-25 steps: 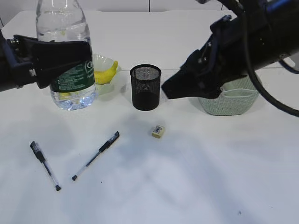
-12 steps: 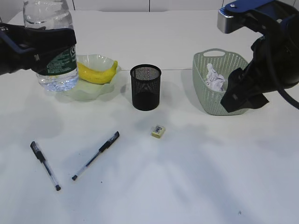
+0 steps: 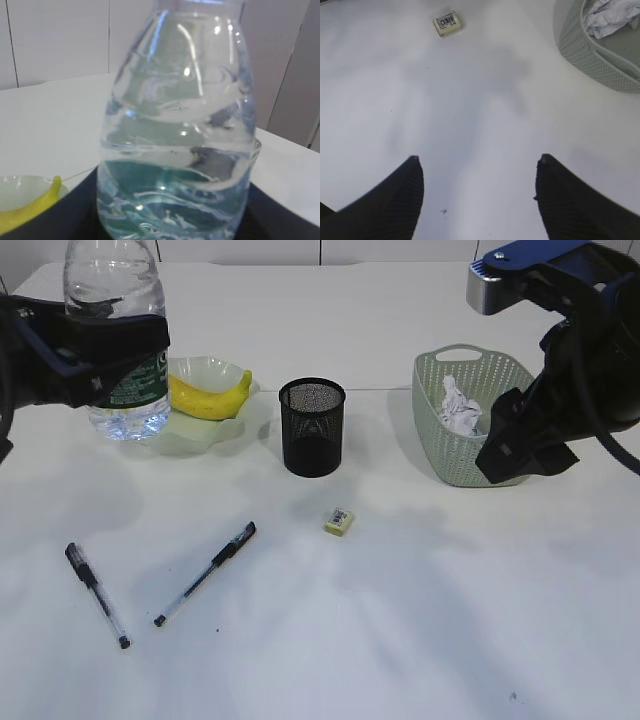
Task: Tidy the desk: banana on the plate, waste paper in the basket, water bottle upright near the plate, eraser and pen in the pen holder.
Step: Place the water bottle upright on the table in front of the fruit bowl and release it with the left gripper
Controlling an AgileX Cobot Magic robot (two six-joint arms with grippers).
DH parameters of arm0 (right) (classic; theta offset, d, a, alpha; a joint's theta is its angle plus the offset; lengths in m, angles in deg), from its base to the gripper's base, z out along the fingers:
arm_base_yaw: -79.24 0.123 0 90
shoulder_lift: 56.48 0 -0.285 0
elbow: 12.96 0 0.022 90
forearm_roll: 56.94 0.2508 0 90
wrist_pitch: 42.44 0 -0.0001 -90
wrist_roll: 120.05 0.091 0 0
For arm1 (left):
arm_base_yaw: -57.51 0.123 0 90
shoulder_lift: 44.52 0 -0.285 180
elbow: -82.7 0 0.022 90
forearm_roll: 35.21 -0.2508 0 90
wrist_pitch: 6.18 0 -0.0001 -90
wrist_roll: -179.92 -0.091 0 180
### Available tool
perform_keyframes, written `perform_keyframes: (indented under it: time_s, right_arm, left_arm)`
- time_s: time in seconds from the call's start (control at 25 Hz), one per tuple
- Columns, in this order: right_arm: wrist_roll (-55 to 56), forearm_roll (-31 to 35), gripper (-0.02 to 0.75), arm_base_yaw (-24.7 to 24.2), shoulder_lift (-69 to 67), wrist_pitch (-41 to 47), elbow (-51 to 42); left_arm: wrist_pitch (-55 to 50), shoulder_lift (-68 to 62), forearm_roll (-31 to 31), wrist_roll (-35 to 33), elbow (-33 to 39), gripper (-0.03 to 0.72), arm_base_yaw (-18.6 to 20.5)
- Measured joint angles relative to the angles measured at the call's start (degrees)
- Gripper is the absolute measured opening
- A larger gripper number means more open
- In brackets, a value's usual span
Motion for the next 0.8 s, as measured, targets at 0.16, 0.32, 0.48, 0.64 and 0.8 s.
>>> perform_keyframes:
  time_s: [0.16, 0.32, 0.48, 0.64, 0.8]
  right_arm:
    - [0.00, -0.04, 0.524, 0.00, 0.03, 0.00, 0.00]
    - [0.00, -0.04, 0.525, 0.00, 0.03, 0.00, 0.00]
    - [0.00, -0.04, 0.525, 0.00, 0.03, 0.00, 0.00]
    - [0.00, -0.04, 0.525, 0.00, 0.03, 0.09, 0.00]
    - [0.00, -0.04, 0.525, 0.00, 0.03, 0.09, 0.00]
  left_arm:
    - [7.27, -6.43, 4.83, -4.96, 0.00, 0.400, 0.00]
    - [14.44, -14.91, 8.91, -10.24, -0.32, 0.400, 0.00]
    - [14.86, -22.83, 11.50, -15.36, -0.90, 0.400, 0.00]
    - [14.76, -28.71, 13.19, -18.43, -3.61, 0.400, 0.00]
    - [14.86, -33.89, 13.94, -18.89, -8.27, 0.400, 0.00]
